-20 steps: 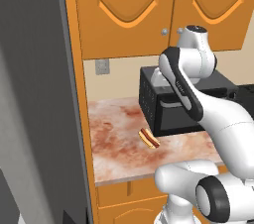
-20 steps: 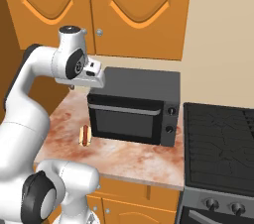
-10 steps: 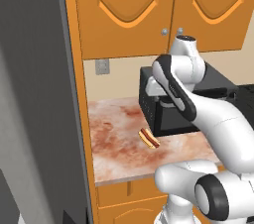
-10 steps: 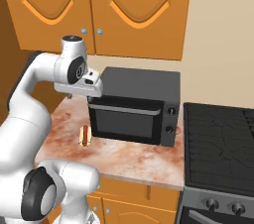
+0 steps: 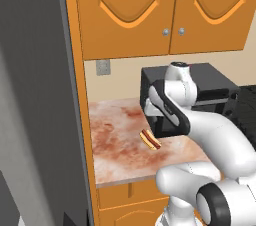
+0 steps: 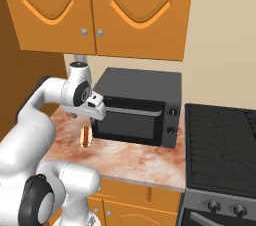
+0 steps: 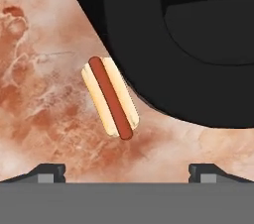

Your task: Store the hot dog in the freezer for long-term storage. Close the freezer door after placing the cooked food.

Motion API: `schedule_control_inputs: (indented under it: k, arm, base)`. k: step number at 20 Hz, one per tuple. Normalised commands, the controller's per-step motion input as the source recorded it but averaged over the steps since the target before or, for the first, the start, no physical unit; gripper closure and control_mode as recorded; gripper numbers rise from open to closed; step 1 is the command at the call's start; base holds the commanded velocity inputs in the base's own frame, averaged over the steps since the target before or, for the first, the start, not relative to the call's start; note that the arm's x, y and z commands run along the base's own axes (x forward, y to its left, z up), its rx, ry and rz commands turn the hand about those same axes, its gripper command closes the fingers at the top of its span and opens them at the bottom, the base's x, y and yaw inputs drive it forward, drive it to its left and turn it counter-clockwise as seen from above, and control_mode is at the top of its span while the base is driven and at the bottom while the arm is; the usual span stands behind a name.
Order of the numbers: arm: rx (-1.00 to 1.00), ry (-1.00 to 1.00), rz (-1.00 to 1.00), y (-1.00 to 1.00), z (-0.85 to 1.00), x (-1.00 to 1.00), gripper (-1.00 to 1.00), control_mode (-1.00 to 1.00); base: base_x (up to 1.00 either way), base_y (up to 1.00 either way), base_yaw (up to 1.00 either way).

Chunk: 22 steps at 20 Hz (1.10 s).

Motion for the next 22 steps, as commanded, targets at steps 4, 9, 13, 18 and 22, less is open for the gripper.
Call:
schedule_control_inputs:
  k: [4,9,13,18,22]
  arm:
    - [0.00,0.00,-0.04,0.05,-0.59,0.00,-1.00,-1.00]
    - [-0.01,0.00,0.00,0.02,-0.43,0.00,-1.00,-1.00]
    - [-0.10,0.02,0.00,0.02,-0.29,0.00,-1.00,-1.00]
    - [-0.11,0.02,0.01,0.04,-0.35,0.03,-1.00,-1.00]
    - [-0.09,0.04,0.00,0.05,-0.36,0.09,-1.00,-1.00]
  base:
    - [0.00,0.00,0.00]
    - [0.00,0.00,0.00]
    - [0.00,0.00,0.00]
    - [0.00,0.00,0.00]
    - [0.00,0.00,0.00]
